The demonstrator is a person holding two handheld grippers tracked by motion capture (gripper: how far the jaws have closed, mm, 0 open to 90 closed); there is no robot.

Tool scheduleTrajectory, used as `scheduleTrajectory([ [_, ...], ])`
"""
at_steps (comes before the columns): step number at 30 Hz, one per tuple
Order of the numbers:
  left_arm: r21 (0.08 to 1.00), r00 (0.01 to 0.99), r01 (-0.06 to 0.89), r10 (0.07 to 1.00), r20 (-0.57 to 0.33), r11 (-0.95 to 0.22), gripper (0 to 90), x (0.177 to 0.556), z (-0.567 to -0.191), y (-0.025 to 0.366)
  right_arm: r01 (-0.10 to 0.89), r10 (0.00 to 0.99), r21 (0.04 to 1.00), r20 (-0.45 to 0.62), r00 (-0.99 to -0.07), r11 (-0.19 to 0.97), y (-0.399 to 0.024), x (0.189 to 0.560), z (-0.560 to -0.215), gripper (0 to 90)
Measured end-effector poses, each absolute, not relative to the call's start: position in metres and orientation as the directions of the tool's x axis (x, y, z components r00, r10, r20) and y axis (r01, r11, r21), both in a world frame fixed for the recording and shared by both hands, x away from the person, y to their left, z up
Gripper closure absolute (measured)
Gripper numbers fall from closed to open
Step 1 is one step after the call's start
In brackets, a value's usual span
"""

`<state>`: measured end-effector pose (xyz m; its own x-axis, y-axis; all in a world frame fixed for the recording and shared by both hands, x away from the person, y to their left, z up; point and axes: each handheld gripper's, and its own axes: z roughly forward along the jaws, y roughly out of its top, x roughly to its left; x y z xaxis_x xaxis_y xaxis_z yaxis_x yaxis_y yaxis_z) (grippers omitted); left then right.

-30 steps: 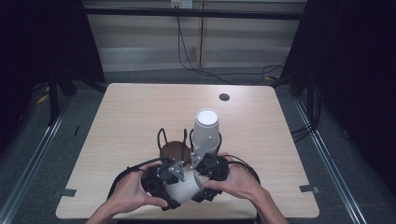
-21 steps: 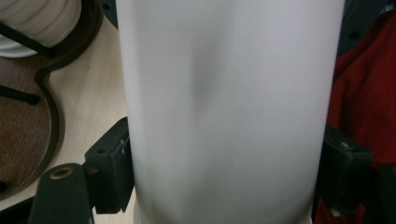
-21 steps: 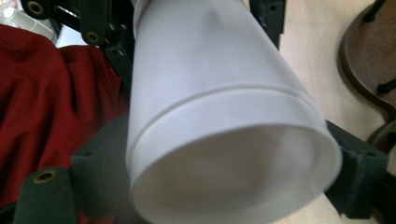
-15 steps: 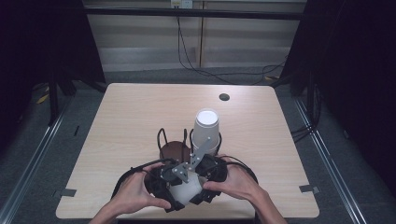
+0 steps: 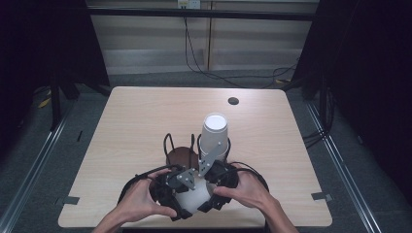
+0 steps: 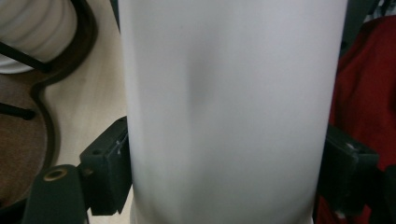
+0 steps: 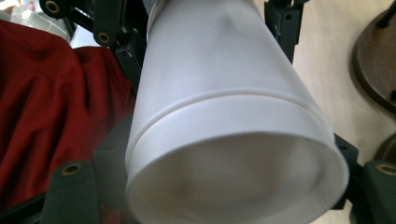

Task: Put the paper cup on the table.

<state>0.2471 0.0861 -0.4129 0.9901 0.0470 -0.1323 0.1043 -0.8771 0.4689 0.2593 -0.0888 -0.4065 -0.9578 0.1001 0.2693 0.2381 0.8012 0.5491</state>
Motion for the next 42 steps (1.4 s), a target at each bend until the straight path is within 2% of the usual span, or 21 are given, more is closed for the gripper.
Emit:
scheduleTrajectory([
  [9, 0.521, 0.991, 0.098, 0.036, -0.128, -0.848, 15.8, 0.250, -0.413, 0.091, 0.255, 0.117, 0.555, 0.272, -0.955, 0.792, -0.091, 0.259, -0.405, 25.7],
  [10, 0.534, 0.988, 0.112, 0.036, -0.150, -0.838, 15.8, 0.252, -0.413, 0.093, 0.263, 0.123, 0.550, 0.278, -0.953, 0.793, -0.091, 0.259, -0.404, 25.7],
  [18, 0.565, 0.989, 0.110, 0.031, -0.148, -0.818, 15.5, 0.254, -0.418, 0.099, 0.236, 0.112, 0.573, 0.243, -0.963, 0.785, -0.091, 0.259, -0.405, 25.6],
  [27, 0.657, 0.987, 0.117, 0.011, -0.163, -0.744, 15.7, 0.258, -0.411, 0.109, 0.256, 0.126, 0.592, 0.252, -0.960, 0.765, -0.095, 0.257, -0.404, 25.6],
  [39, 0.733, 0.985, 0.145, 0.028, -0.169, -0.664, 15.6, 0.260, -0.405, 0.119, 0.282, 0.148, 0.603, 0.263, -0.954, 0.746, -0.104, 0.257, -0.405, 25.4],
  [42, 0.755, 0.984, 0.168, 0.064, -0.165, -0.634, 15.6, 0.261, -0.401, 0.124, 0.300, 0.166, 0.598, 0.269, -0.949, 0.743, -0.110, 0.257, -0.408, 25.4],
])
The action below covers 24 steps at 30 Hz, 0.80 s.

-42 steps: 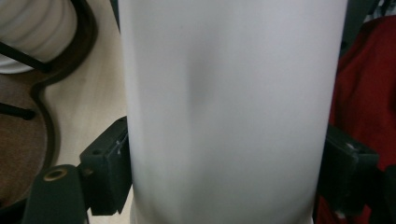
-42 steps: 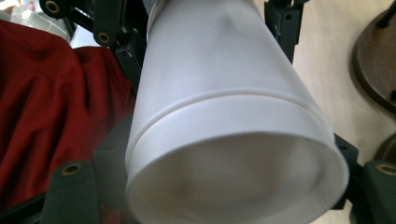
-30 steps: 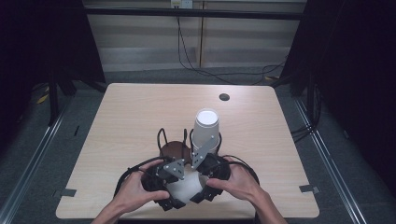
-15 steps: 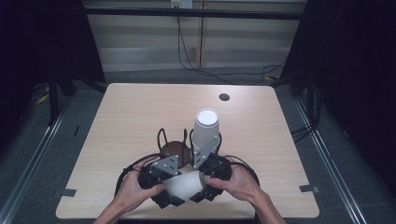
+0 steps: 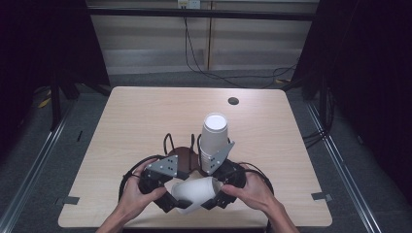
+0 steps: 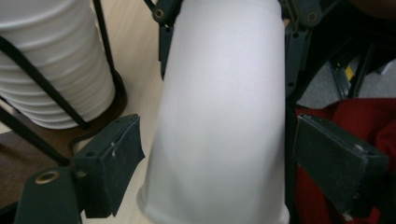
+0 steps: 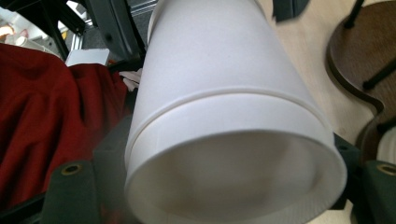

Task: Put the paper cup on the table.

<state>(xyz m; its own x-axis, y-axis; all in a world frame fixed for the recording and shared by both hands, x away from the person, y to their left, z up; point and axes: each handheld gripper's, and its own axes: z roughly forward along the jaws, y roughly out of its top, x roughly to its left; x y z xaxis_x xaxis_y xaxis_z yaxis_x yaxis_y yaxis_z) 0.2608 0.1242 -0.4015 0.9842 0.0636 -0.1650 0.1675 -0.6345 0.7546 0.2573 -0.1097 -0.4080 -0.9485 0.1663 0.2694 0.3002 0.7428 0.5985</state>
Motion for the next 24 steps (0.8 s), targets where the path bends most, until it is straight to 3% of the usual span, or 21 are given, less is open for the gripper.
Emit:
scheduleTrajectory([
  [7, 0.791, 0.971, 0.240, 0.151, -0.186, -0.563, 15.6, 0.265, -0.402, 0.136, 0.338, 0.214, 0.623, 0.267, -0.939, 0.705, -0.124, 0.258, -0.411, 25.3],
  [16, 0.810, 0.973, 0.230, 0.149, -0.177, -0.540, 15.7, 0.264, -0.399, 0.146, 0.380, 0.255, 0.648, 0.282, -0.925, 0.660, -0.138, 0.259, -0.416, 25.2],
  [24, 0.831, 0.958, 0.277, 0.201, -0.203, -0.482, 15.7, 0.265, -0.405, 0.157, 0.392, 0.286, 0.686, 0.270, -0.920, 0.613, -0.143, 0.258, -0.415, 25.1],
])
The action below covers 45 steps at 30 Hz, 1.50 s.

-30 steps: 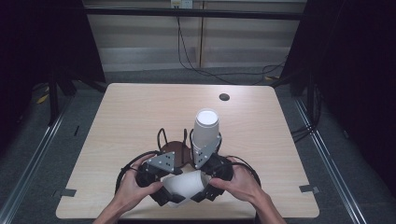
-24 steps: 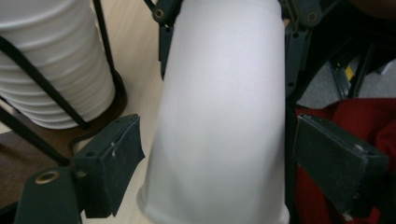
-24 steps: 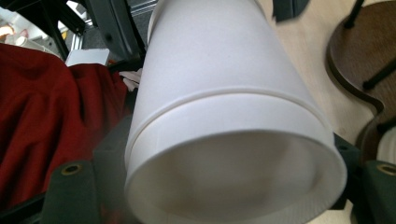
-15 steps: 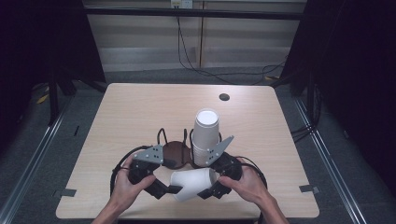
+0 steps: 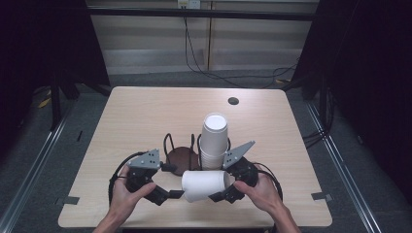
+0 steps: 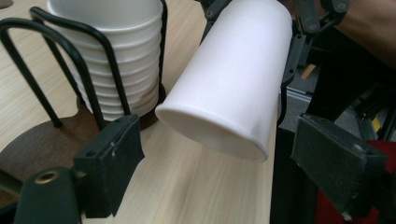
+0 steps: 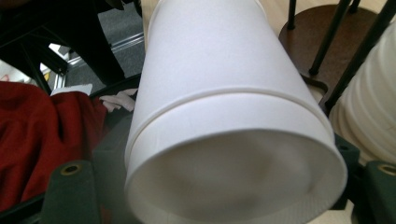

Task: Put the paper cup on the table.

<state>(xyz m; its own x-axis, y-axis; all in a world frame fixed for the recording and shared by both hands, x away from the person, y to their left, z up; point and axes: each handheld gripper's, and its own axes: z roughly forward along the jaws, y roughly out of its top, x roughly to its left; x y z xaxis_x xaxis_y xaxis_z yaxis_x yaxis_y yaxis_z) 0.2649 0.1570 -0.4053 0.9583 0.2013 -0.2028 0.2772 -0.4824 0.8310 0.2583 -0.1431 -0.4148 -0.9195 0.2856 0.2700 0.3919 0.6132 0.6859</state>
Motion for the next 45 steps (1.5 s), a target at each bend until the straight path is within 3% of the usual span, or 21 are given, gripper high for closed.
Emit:
scheduleTrajectory([
  [2, 0.848, 0.951, 0.305, 0.186, -0.247, -0.434, 15.8, 0.266, -0.408, 0.164, 0.395, 0.282, 0.700, 0.278, -0.918, 0.595, -0.143, 0.258, -0.415, 25.1],
  [7, 0.849, 0.946, 0.318, 0.205, -0.253, -0.421, 15.7, 0.268, -0.413, 0.170, 0.388, 0.273, 0.730, 0.279, -0.921, 0.562, -0.144, 0.259, -0.415, 25.1],
  [13, 0.862, 0.945, 0.303, 0.242, -0.218, -0.406, 15.6, 0.261, -0.418, 0.171, 0.391, 0.276, 0.759, 0.283, -0.918, 0.521, -0.148, 0.260, -0.414, 25.1],
  [33, 0.891, 0.955, 0.268, 0.223, -0.195, -0.368, 15.6, 0.252, -0.419, 0.164, 0.375, 0.213, 0.841, 0.314, -0.925, 0.391, -0.152, 0.258, -0.414, 25.0],
  [45, 0.910, 0.954, 0.280, 0.197, -0.227, -0.306, 15.6, 0.252, -0.419, 0.161, 0.356, 0.189, 0.871, 0.307, -0.933, 0.338, -0.145, 0.255, -0.412, 25.2],
])
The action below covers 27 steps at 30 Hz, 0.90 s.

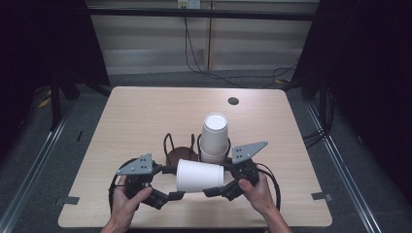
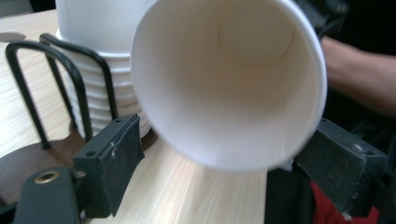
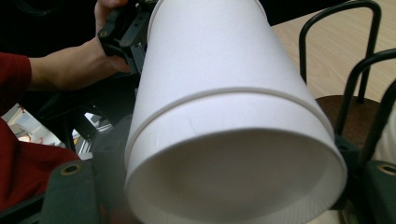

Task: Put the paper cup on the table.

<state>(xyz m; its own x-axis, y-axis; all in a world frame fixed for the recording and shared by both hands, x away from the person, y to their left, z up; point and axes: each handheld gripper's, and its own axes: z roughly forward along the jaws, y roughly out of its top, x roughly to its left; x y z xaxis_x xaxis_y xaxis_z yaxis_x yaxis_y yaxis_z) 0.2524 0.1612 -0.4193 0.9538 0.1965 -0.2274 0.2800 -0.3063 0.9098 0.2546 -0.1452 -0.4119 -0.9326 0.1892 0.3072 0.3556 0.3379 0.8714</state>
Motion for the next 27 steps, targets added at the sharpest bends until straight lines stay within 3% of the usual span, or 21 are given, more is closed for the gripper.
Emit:
scheduleTrajectory([
  [11, 0.927, 0.957, 0.258, 0.203, -0.206, -0.274, 11.6, 0.250, -0.419, 0.158, 0.352, 0.172, 0.876, 0.311, -0.935, 0.329, -0.141, 0.254, -0.412, 25.3],
  [12, 0.925, 0.953, 0.260, 0.225, -0.200, -0.276, 10.1, 0.250, -0.419, 0.157, 0.352, 0.171, 0.877, 0.311, -0.935, 0.327, -0.142, 0.254, -0.412, 25.3],
  [13, 0.924, 0.952, 0.263, 0.231, -0.202, -0.278, 1.7, 0.251, -0.420, 0.157, 0.351, 0.169, 0.879, 0.311, -0.935, 0.323, -0.142, 0.253, -0.411, 25.3],
  [15, 0.923, 0.948, 0.275, 0.238, -0.213, -0.268, 0.0, 0.251, -0.421, 0.157, 0.350, 0.167, 0.879, 0.312, -0.935, 0.322, -0.142, 0.253, -0.411, 25.4],
  [27, 0.946, 0.961, 0.241, 0.188, -0.202, -0.218, 2.3, 0.250, -0.420, 0.150, 0.346, 0.134, 0.880, 0.320, -0.938, 0.326, -0.134, 0.253, -0.413, 25.3],
])
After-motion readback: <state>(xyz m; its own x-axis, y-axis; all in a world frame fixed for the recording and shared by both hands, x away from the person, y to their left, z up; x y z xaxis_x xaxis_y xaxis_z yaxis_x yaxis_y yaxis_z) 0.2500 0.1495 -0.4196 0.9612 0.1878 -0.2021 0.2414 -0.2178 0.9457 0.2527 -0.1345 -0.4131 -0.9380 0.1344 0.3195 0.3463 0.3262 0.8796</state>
